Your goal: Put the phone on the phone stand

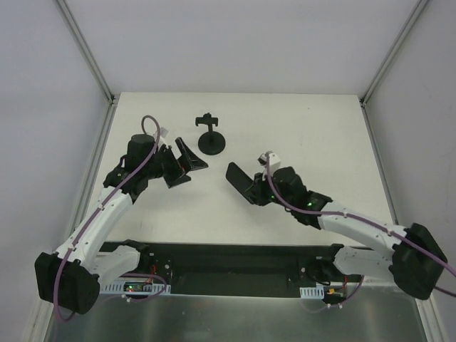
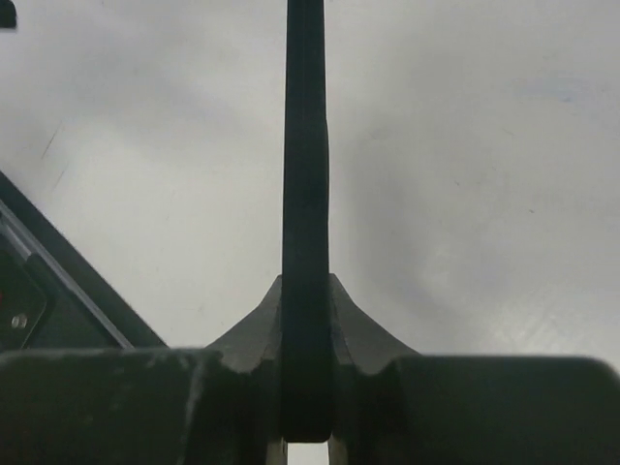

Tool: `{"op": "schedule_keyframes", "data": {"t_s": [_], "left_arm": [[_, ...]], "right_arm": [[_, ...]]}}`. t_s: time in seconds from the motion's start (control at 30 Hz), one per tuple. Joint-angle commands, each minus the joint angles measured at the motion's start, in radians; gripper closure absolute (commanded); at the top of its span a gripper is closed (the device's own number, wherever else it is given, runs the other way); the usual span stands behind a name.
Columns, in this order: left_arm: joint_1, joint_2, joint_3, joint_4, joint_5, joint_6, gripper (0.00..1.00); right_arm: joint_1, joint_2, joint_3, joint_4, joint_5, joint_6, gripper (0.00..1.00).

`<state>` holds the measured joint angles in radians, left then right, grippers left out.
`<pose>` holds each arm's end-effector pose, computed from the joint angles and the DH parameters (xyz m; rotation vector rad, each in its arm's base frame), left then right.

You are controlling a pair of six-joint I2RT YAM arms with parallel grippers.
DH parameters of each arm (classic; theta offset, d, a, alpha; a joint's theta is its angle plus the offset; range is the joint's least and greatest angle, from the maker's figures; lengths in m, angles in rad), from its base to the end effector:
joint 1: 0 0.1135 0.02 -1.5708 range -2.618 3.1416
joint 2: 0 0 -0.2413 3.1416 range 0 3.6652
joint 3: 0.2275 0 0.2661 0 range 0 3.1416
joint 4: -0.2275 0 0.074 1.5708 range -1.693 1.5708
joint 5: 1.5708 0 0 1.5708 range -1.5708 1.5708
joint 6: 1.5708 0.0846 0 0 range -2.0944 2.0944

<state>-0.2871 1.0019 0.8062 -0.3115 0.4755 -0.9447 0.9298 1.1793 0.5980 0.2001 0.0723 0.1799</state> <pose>0.2637 -0.1182 0.2528 -0.4211 2.2234 -1.2046 0.1990 0.2565 0.1854 -0.6900 1.8874 0.6543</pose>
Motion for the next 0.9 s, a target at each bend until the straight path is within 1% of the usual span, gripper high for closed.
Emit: {"op": "schedule_keyframes", "data": {"t_s": [0.0, 0.03, 0.07, 0.1, 0.13, 0.17, 0.2, 0.23, 0.27, 0.3, 0.37, 0.43, 0.5, 0.53, 0.6, 0.7, 0.73, 0.77, 0.8, 0.83, 0.87], "left_arm": [[-0.007, 0.067, 0.126, 0.037, 0.168, 0.41, 0.01], [-0.035, 0.092, 0.142, 0.037, 0.251, 0.441, 0.01], [-0.052, 0.115, 0.175, 0.034, 0.29, 0.477, 0.01], [-0.078, 0.159, 0.191, 0.031, 0.325, 0.535, 0.01], [-0.102, 0.181, 0.206, 0.032, 0.357, 0.564, 0.01], [-0.147, 0.194, 0.241, 0.029, 0.43, 0.587, 0.02], [-0.17, 0.21, 0.257, 0.029, 0.455, 0.633, 0.03], [-0.193, 0.21, 0.267, 0.028, 0.478, 0.658, 0.03], [-0.242, 0.207, 0.284, 0.028, 0.539, 0.684, 0.03], [-0.265, 0.196, 0.289, 0.028, 0.575, 0.745, 0.04], [-0.311, 0.185, 0.286, 0.029, 0.667, 0.788, 0.04], [-0.363, 0.17, 0.277, 0.028, 0.715, 0.817, 0.08], [-0.391, 0.167, 0.248, 0.028, 0.773, 0.843, 0.17], [-0.392, 0.167, 0.24, 0.028, 0.785, 0.848, 0.25], [-0.399, 0.17, 0.234, 0.025, 0.801, 0.84, 0.33], [-0.403, 0.178, 0.225, 0.023, 0.815, 0.856, 0.41], [-0.408, 0.181, 0.226, 0.02, 0.819, 0.857, 0.45], [-0.406, 0.184, 0.231, 0.017, 0.821, 0.859, 0.57], [-0.406, 0.19, 0.235, 0.011, 0.824, 0.859, 0.64], [-0.406, 0.188, 0.238, -0.003, 0.816, 0.866, 0.74], [-0.406, 0.173, 0.24, -0.011, 0.796, 0.88, 0.93]], "right_arm": [[-0.135, -0.184, 0.129, -0.305, -0.478, -0.245, 0.99], [-0.152, -0.2, 0.16, -0.383, -0.53, -0.311, 0.99], [-0.166, -0.219, 0.189, -0.516, -0.586, -0.336, 0.99], [-0.193, -0.228, 0.221, -0.565, -0.639, -0.355, 0.99], [-0.203, -0.236, 0.256, -0.594, -0.74, -0.362, 0.99], [-0.209, -0.253, 0.27, -0.629, -0.787, -0.364, 0.99], [-0.209, -0.259, 0.281, -0.64, -0.869, -0.364, 0.99], [-0.21, -0.263, 0.299, -0.649, -0.911, -0.364, 0.99], [-0.21, -0.268, 0.307, -0.668, -0.945, -0.367, 0.99], [-0.21, -0.271, 0.31, -0.676, -0.992, -0.37, 0.99], [-0.209, -0.293, 0.313, -0.677, -0.985, -0.37, 0.99], [-0.21, -0.303, 0.304, -0.641, -0.979, -0.336, 0.99], [-0.21, -0.303, 0.303, -0.608, -0.988, -0.323, 0.99], [-0.209, -0.303, 0.296, -0.582, -0.991, -0.304, 0.99], [-0.21, -0.293, 0.301, -0.535, -1.009, -0.284, 0.99], [-0.207, -0.254, 0.328, -0.484, -1.095, -0.27, 0.99], [-0.207, -0.247, 0.336, -0.478, -1.097, -0.27, 0.99], [-0.206, -0.231, 0.344, -0.475, -1.095, -0.273, 0.99], [-0.207, -0.225, 0.367, -0.475, -1.088, -0.275, 0.99], [-0.207, -0.208, 0.381, -0.475, -1.082, -0.275, 0.99], [-0.207, -0.198, 0.394, -0.472, -1.077, -0.275, 0.99]]}}
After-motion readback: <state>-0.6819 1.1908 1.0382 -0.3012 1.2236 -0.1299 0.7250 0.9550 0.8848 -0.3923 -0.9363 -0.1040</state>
